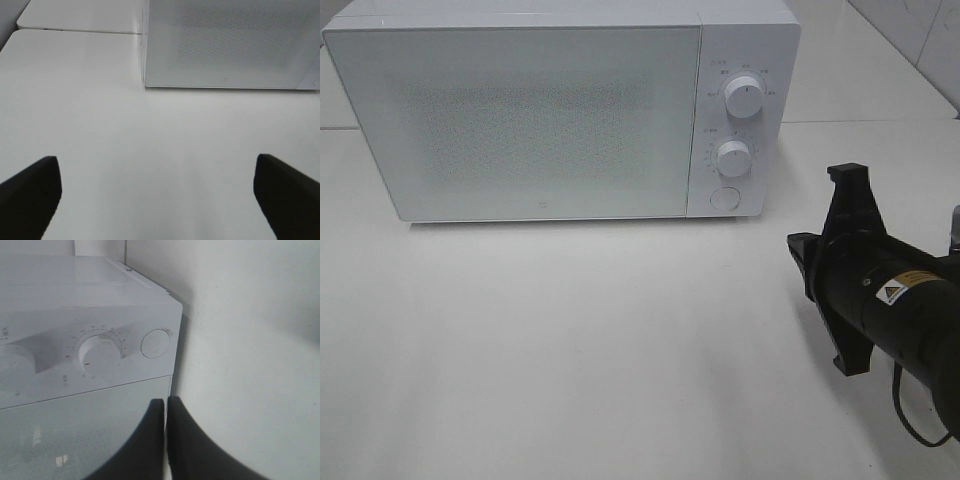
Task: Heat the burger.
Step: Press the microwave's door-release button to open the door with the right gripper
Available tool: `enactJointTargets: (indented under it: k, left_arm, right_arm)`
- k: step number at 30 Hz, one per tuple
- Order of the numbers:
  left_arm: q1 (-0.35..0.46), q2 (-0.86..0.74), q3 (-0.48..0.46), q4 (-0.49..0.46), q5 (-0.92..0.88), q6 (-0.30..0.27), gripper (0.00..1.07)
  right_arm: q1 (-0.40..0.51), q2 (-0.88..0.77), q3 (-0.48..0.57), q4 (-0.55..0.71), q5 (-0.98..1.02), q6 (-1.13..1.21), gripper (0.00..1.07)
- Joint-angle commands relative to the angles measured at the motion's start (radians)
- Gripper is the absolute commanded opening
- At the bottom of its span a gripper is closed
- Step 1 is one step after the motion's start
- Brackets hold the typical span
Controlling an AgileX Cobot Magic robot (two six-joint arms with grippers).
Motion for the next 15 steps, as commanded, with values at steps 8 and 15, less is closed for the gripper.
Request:
enactJointTargets:
  k: [8,15]
  left_arm:
    - [-0.006,-0.02,0.0,-0.002,-0.006,0.004,1.0]
    - [-0.006,-0.02,0.0,-0.002,-0.006,0.004,1.0]
  right_arm:
    - [0.001,0.126,-0.109,-0.009,-0.003,0.048,0.0]
    - [0.0,0.211,-0.194,-0.007,-0.002,0.043,0.0]
